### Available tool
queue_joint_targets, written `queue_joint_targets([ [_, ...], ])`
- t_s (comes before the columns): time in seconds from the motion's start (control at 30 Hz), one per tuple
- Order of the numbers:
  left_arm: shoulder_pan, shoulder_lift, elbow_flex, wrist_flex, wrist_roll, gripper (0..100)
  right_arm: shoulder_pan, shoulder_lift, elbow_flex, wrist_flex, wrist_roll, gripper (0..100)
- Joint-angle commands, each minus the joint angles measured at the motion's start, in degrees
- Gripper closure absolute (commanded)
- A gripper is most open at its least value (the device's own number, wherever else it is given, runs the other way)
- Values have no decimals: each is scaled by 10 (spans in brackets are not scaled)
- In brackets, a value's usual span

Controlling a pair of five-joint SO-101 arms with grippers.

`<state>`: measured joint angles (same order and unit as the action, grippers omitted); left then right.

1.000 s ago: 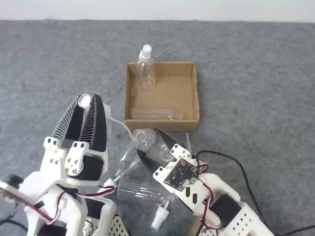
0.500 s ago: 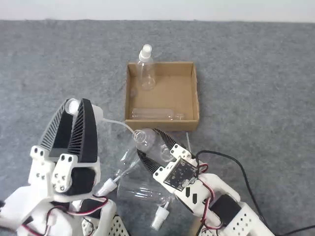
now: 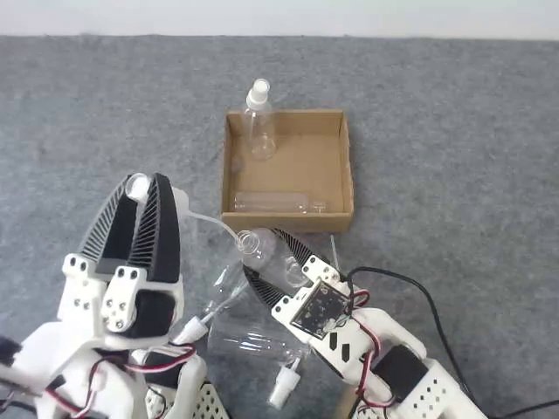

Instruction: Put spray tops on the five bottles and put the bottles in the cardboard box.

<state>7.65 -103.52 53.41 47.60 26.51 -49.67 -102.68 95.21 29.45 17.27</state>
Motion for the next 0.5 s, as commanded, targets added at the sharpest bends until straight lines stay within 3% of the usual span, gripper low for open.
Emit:
queue_joint_targets([
  [0.0,-1,-10,0,0,-11,985,-6,-7,12,3,10,940],
  [0.47,-1,-10,43,-38,-13,985,-6,-8,12,3,10,940],
])
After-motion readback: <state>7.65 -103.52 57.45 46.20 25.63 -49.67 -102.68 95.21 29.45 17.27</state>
